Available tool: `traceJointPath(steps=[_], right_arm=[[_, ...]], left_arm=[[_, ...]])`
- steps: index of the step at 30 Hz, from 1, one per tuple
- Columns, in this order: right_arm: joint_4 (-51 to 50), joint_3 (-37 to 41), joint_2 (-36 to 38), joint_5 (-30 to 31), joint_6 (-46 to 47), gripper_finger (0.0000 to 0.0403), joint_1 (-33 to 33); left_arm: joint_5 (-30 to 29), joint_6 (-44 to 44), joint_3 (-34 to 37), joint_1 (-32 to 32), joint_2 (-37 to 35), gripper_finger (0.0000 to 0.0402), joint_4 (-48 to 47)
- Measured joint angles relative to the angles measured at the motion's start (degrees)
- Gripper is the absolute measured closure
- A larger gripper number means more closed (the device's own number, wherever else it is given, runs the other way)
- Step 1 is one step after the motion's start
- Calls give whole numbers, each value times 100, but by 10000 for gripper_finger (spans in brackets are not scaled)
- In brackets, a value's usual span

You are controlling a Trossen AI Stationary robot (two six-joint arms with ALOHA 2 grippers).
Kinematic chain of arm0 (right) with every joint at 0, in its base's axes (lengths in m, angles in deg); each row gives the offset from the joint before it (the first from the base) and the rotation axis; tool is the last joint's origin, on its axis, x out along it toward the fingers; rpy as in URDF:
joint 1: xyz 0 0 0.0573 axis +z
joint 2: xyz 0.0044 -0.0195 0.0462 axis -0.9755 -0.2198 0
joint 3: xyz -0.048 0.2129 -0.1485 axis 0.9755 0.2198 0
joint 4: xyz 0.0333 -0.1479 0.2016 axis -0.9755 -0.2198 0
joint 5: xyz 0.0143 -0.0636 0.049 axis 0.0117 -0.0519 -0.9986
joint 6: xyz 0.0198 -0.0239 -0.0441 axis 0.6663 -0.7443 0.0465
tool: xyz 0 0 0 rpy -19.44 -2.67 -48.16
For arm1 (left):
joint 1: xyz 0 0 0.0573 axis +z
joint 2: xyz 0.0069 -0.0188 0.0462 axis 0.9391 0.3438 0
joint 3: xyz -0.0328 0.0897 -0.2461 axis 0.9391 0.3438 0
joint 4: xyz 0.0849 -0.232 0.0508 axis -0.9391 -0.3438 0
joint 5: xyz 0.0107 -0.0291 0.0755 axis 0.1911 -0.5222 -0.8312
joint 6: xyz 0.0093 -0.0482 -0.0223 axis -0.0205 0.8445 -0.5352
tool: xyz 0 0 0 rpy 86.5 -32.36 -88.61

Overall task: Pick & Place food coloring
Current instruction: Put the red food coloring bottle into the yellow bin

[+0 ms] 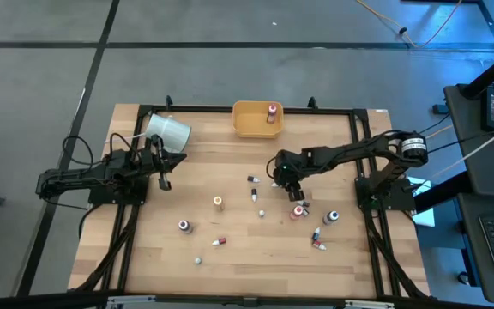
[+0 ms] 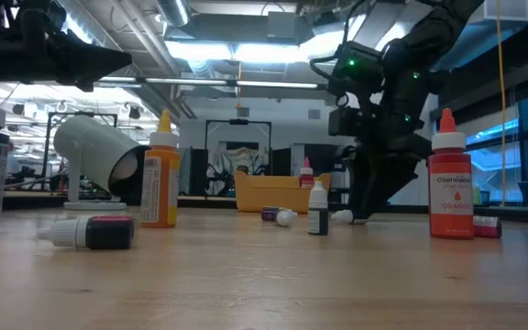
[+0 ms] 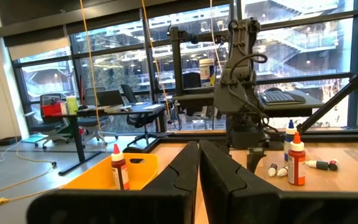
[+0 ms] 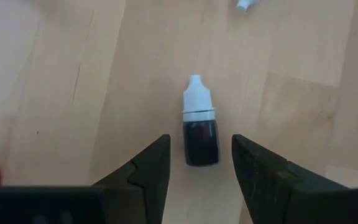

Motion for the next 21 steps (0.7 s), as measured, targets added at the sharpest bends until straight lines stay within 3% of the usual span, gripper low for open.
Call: traceJointPath(steps=[7,16,21], right_arm=[[74,1,-233,-20,3,243,0],[-52,-140,-314,-34,24,326,2],[-846,-725,-287,527,-5,339,-104]], left_arm=[[0,0,1,-2,2,391,0],[0,5,1,-2,0,393,0],[0,105,1,-1,2,392,0]])
